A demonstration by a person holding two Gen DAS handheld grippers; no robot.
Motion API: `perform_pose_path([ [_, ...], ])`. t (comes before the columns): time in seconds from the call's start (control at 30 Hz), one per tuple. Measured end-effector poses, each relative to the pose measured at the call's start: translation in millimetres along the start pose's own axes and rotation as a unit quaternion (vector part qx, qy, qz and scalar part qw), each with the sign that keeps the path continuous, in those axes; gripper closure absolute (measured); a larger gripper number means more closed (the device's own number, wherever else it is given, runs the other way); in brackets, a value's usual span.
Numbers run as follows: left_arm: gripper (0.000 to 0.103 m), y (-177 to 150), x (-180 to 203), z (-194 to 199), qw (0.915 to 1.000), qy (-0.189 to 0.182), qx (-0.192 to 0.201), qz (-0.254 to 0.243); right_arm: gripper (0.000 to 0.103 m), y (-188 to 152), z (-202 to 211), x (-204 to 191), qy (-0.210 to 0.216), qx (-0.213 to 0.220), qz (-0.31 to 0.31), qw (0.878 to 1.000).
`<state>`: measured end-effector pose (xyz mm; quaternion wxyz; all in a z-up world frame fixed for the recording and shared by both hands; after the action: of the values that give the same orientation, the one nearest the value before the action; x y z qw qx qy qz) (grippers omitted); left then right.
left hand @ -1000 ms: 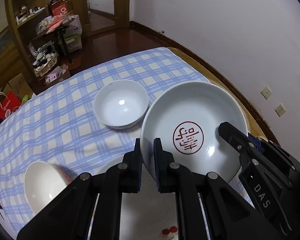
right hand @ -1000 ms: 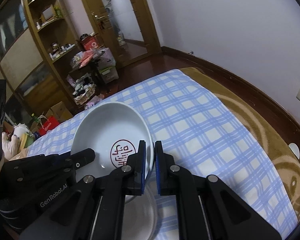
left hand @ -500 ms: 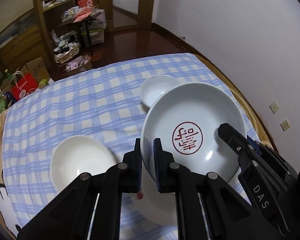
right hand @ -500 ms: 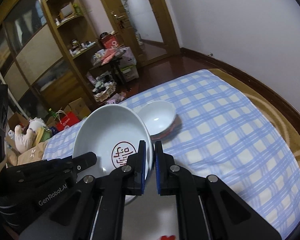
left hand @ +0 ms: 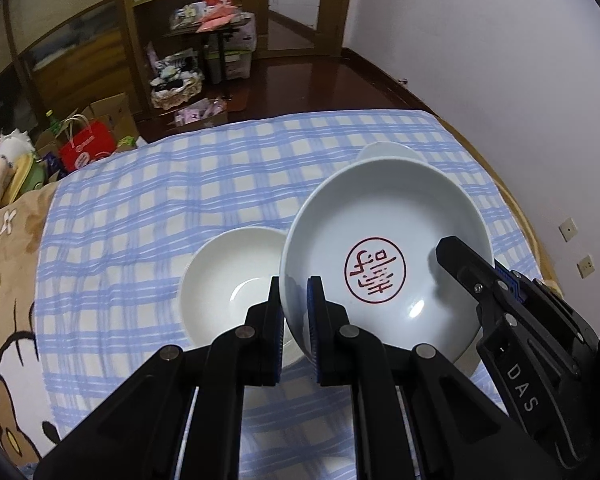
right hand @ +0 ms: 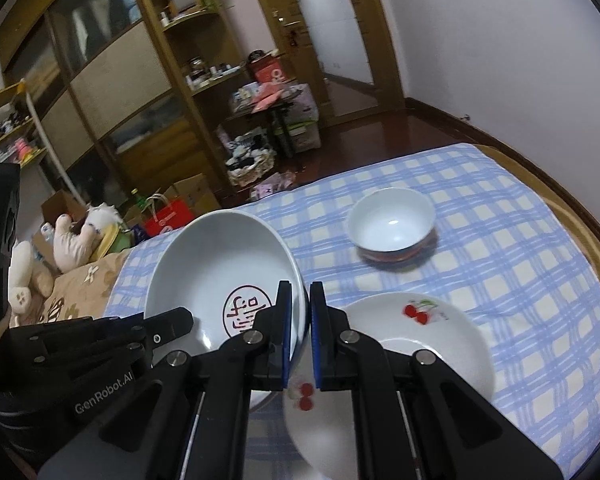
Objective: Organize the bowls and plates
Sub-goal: 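Carry the red-character bowl with both tools toward the plain white bowl, then lower the red-character bowl into the plain white bowl with both tools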
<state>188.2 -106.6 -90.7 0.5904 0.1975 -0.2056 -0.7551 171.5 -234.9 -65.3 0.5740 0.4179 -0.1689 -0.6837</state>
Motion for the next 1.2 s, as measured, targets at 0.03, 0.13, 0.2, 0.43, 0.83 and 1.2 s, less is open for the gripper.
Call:
perform_pose_path([
  [0.03,0.092,-2.1,-4.3,0.4,1.0,0.002,-0.001,0.001,0.094,-0.9,-1.6,-3.2,0.002,-0.001,0.002,1.0],
  [0.13,0.092,-8.5,-16.9,1.0,1.0,0.004,-0.006,0.004,0.094,-4.7,-5.7,-13.4,0.009,-0.007,0.01,1.0],
  [0.2,0.092,-11.1,-22.4,1.3,0.9999,0.006,-0.008,0.004,0.094,-6.9,-9.1,-19.6,0.014,-0.01,0.015,1.0],
  [0.43,0.091,-18.2,-40.7,-10.8,0.9992,-0.008,-0.024,0.031,0.093,-11.1,-19.1,-32.6,0.015,-0.019,0.026,0.999],
  [0.83,0.092,-24.6,-62.2,-33.9,0.9979,-0.006,-0.045,0.047,0.093,-22.8,-48.1,-41.6,0.027,-0.044,0.034,0.998],
  [1.2,0.091,-34.6,-74.5,-56.6,0.9962,0.001,-0.066,0.058,0.093,-33.2,-73.7,-45.9,0.029,-0.065,0.054,0.996],
])
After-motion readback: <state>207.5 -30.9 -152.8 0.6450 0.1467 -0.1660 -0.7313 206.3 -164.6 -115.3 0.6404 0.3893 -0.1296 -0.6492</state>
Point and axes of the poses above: each gripper's, at about its wrist camera, not at the fingertips, and z roughly against the way its jaws point, x to its right, y to its top, the point moved 7 cm from there along -z, roughly the way its jaws point, and after that the axes turned 9 degrees about y, right-handed, at the moved point
